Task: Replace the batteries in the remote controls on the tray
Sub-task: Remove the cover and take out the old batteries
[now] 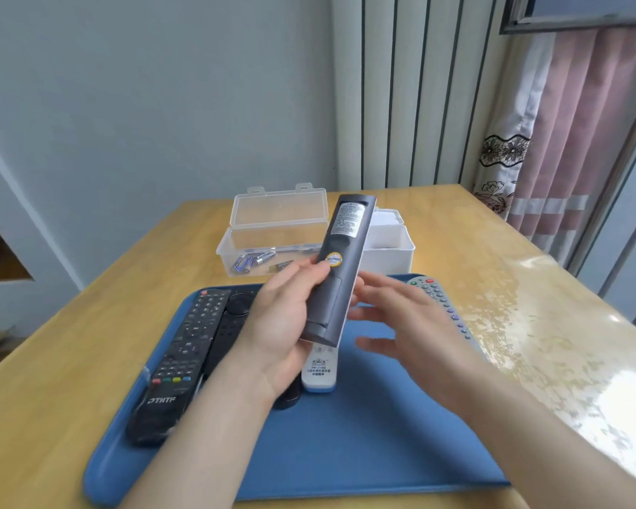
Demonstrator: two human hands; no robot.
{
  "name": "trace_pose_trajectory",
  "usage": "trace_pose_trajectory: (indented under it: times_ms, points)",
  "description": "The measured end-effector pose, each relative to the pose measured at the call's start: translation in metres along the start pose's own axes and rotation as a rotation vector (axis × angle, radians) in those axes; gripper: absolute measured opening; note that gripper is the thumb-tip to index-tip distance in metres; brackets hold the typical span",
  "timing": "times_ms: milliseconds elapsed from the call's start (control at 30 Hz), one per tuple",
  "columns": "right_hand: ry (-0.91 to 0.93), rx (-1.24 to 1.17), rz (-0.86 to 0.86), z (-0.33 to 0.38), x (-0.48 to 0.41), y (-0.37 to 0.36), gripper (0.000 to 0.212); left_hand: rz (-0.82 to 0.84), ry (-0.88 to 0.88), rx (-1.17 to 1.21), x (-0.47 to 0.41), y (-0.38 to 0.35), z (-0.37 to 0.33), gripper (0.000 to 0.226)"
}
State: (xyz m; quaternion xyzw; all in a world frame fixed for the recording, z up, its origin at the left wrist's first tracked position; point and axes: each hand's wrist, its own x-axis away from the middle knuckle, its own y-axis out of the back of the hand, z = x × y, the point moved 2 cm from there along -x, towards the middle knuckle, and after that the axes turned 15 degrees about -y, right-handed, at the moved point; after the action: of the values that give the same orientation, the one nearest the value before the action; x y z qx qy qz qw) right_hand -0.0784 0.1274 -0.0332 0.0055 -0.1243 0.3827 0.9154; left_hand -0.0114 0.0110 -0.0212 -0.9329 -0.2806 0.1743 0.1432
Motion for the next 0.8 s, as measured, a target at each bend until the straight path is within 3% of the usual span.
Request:
trace_pose_trajectory:
  times_ms: [67, 267, 500, 667, 800]
  points:
    - [-0.119, -0.26, 0.176, 0.005, 0.004, 0.0, 0.033, 0.009, -0.072, -0.103, 0.004, -0.005, 0.005, 0.019]
    - [-0.103, -0.293, 0.335, 0.001, 0.009, -0.01, 0.031, 0.12, -0.133, -0.244, 0.012, -0.015, 0.011, 0.025]
    - [-0.103, -0.237, 0.124, -0.001, 0.004, 0.0, 0.027, 0.17, -0.268, -0.339, 0.01, -0.016, 0.015, 0.032]
    - [-0.093, -0.237, 0.153, 0.001, 0.004, 0.001, 0.03, 0.153, -0.291, -0.29, 0.009, -0.013, 0.01, 0.034]
    - [-0.036, -0.248, 0.201, 0.003, 0.008, 0.001, 0.027, 0.155, -0.208, -0.207, 0.008, -0.011, 0.009, 0.029]
